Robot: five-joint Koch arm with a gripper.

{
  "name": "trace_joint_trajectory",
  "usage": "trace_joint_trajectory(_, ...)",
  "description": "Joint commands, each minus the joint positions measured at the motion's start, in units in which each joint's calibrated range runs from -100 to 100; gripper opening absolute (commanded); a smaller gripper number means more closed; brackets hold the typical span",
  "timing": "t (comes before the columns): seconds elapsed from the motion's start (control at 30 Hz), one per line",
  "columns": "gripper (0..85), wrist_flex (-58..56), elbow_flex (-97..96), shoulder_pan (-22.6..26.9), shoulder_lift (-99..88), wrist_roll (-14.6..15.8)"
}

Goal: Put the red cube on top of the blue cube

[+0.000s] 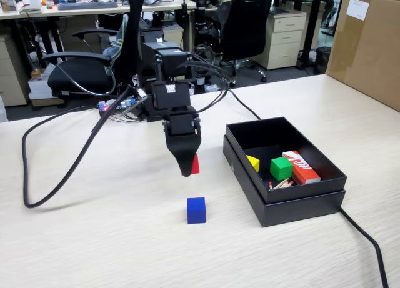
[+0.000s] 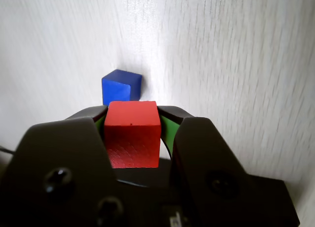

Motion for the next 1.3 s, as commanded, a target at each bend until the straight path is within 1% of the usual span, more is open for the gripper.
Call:
trace_joint_trajectory(0.0, 2.4, 3.74, 9.01, -0.05, 1.03, 0.15)
trace_joint_trajectory(0.1, 2.4, 5.29, 10.83, 0.0, 4.36, 0.1)
trace_joint_trajectory(0.5, 2.4, 10.39, 11.46, 0.54, 7.8, 0.44)
trace_joint_trajectory(1.27, 3.3, 11.0, 11.28, 0.2, 11.13, 0.44)
